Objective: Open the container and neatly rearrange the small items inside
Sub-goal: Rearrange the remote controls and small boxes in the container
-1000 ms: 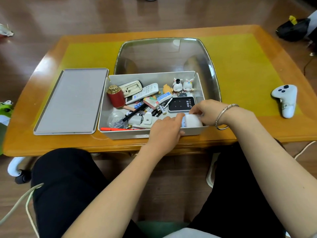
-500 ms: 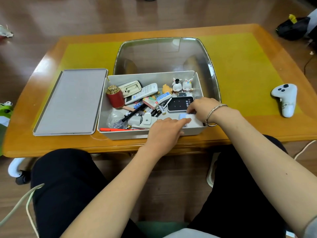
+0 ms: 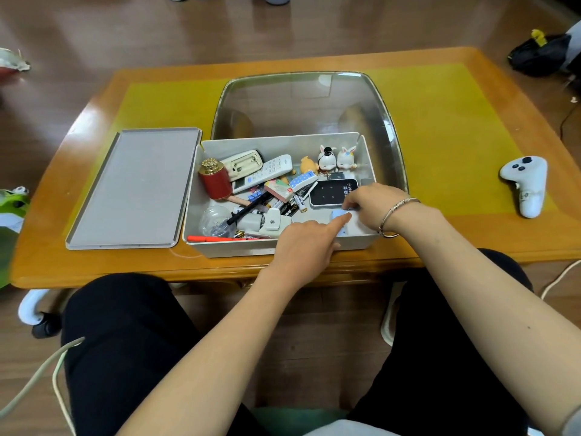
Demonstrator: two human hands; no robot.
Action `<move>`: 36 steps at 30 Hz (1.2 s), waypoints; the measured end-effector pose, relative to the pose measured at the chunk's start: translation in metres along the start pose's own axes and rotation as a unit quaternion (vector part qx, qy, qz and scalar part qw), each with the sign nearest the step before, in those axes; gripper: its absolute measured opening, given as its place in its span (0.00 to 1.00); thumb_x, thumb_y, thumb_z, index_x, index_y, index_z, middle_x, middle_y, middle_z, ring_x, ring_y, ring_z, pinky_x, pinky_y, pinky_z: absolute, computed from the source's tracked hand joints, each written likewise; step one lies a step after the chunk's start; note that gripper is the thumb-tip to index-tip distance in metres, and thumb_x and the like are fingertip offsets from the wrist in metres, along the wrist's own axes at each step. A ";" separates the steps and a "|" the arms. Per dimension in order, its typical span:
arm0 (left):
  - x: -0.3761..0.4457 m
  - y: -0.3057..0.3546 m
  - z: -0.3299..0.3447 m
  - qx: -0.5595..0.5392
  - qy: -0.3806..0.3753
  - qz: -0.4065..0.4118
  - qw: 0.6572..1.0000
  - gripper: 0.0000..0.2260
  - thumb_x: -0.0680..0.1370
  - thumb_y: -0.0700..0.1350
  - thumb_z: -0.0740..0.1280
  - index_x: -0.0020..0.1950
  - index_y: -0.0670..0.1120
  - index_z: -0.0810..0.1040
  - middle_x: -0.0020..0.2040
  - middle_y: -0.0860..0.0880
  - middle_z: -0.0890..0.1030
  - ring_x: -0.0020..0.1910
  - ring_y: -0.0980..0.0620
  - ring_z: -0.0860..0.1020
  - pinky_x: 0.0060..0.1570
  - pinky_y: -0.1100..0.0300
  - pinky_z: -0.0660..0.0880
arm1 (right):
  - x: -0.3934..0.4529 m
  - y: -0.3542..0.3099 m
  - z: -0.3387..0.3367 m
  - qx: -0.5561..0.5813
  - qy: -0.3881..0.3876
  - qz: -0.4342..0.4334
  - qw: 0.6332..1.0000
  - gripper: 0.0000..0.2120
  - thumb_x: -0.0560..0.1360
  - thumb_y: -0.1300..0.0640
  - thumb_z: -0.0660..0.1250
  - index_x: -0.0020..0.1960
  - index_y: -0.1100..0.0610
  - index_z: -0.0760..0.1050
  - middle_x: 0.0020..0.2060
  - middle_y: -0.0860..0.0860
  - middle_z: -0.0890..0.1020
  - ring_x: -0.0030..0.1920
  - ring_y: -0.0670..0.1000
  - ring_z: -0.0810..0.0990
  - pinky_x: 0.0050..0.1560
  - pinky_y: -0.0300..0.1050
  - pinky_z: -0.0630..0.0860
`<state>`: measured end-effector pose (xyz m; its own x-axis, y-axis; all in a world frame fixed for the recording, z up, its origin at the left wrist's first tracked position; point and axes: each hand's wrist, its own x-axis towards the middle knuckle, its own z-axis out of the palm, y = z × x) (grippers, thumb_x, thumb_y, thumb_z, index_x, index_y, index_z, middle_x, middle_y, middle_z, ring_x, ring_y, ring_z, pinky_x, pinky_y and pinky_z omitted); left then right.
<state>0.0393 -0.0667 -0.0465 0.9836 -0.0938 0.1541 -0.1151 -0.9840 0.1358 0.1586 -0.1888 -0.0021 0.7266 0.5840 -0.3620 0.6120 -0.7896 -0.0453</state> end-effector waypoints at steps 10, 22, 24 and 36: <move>-0.004 0.002 -0.002 -0.015 0.018 0.022 0.999 0.21 0.79 0.50 0.64 0.72 0.54 0.68 0.45 0.46 0.82 0.43 0.43 0.79 0.33 0.56 0.63 | -0.009 0.001 0.002 0.019 0.018 0.000 1.000 0.19 0.76 0.64 0.57 0.61 0.50 0.75 0.59 0.52 0.78 0.60 0.54 0.74 0.56 0.51 0.75; -0.005 -0.003 -0.006 -0.038 -0.006 0.027 0.999 0.21 0.80 0.57 0.59 0.71 0.52 0.66 0.56 0.50 0.81 0.55 0.46 0.76 0.47 0.53 0.68 | -0.010 -0.011 0.001 0.000 0.146 0.029 0.989 0.19 0.75 0.63 0.59 0.61 0.47 0.75 0.60 0.48 0.77 0.64 0.55 0.67 0.59 0.55 0.61; -0.011 -0.008 -0.013 -0.085 0.021 0.007 0.996 0.20 0.80 0.59 0.59 0.66 0.50 0.72 0.53 0.50 0.82 0.53 0.48 0.78 0.49 0.52 0.71 | -0.009 -0.015 0.001 0.012 0.189 0.020 0.982 0.17 0.76 0.61 0.60 0.60 0.47 0.75 0.60 0.49 0.77 0.64 0.55 0.68 0.57 0.54 0.62; -0.040 -0.119 -0.048 -0.062 0.172 -0.267 0.946 0.17 0.78 0.46 0.64 0.66 0.46 0.72 0.64 0.46 0.74 0.63 0.45 0.69 0.59 0.51 0.65 | 0.035 -0.053 0.005 0.095 0.164 -0.022 0.982 0.23 0.73 0.63 0.61 0.67 0.57 0.68 0.63 0.57 0.72 0.62 0.61 0.70 0.61 0.52 0.68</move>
<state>0.0070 0.0617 -0.0224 0.8052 0.4874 0.3378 0.3492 -0.8501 0.3942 0.1497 -0.1279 -0.0172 0.7814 0.6229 -0.0374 0.5984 -0.7649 -0.2383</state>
